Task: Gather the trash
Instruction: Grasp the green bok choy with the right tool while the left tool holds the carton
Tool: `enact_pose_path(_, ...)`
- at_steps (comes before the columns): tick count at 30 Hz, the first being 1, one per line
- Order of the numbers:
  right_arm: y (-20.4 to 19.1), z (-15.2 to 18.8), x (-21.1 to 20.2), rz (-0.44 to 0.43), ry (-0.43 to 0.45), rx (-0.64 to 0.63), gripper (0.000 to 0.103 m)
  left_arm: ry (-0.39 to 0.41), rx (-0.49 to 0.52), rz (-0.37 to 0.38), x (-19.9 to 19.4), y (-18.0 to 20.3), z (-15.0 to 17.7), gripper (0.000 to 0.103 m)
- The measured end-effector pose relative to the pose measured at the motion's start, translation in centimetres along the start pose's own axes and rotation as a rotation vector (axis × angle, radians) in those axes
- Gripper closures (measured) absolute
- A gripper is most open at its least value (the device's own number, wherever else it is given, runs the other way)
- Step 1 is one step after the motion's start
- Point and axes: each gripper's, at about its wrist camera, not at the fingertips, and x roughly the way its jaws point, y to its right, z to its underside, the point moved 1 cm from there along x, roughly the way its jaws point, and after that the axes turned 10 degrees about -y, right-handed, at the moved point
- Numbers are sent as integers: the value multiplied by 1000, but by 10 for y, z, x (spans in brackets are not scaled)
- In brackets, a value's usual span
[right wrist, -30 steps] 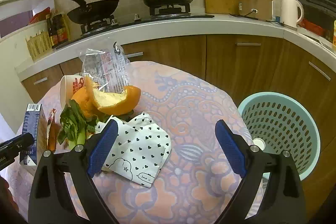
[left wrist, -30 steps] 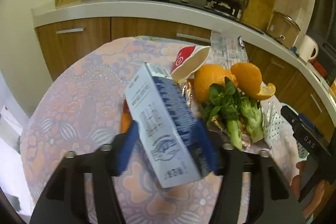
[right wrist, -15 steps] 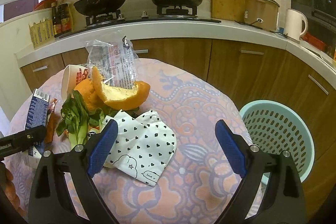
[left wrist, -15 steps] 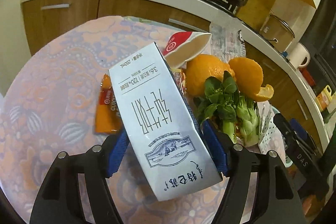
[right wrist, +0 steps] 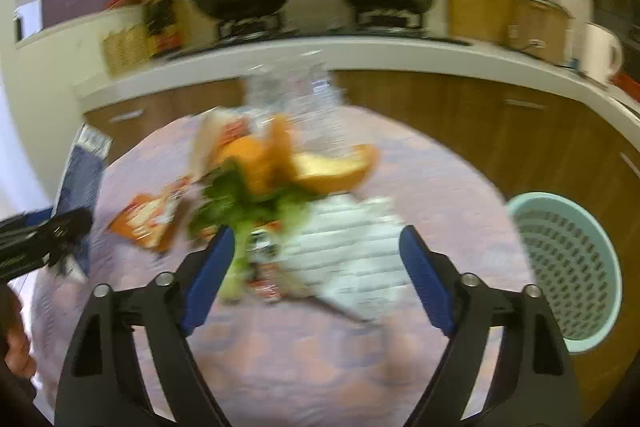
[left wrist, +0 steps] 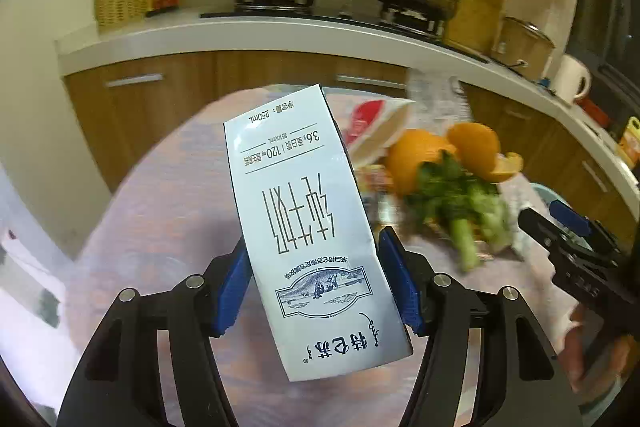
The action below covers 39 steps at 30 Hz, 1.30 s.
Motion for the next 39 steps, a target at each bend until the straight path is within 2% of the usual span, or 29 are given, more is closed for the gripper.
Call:
enact_pose_path(2,-17,-2,7,-12,-36,-38,43,2,-17,-1,0,-12,-1,43)
enact_pose_path(4,-28,-5,17,-41,-77,-52,49,5,-34,5,2,-21,-1,43)
enact_pose_path(6,-33,-8,26,-64,-106,-39,52,14,-44,0,7,-27,-1,43)
enact_pose_path(7,-35,-9,29,-67,-111,-37,56,15,-52,8,12,-29,1,43)
enact_pose_path(8,-36,-9,32,-73,-119,-36,64,12,-56,13,15,-31,1,43)
enact_pose_path(10,-37,-9,41,-83,-151,-30,68,5,-68,22,22,-34,4,43)
enact_pose_path(13,-44,-6,39,-91,-138,-54,68,13,-77,53,27,-35,8,46)
enact_pose_path(18,-49,-5,55,-40,-190,-53,70,22,-45,45,29,-27,11,48)
enact_pose_path(19,-49,-6,56,-47,-193,-49,75,26,-36,38,28,-25,11,48)
enact_pose_path(20,-48,-7,57,-60,-197,-51,86,28,-31,34,28,-24,12,48)
enact_pose_path(25,-50,-3,44,-73,-153,-71,88,39,-24,30,23,-22,13,49)
enact_pose_path(30,-44,2,16,-132,-89,-50,88,87,-4,63,-1,-11,8,49)
enact_pose_path(34,-32,2,-16,-136,-14,-35,88,132,48,94,-21,16,-2,49)
enact_pose_path(39,-6,-4,-44,-122,38,2,88,148,110,138,-26,54,-14,49)
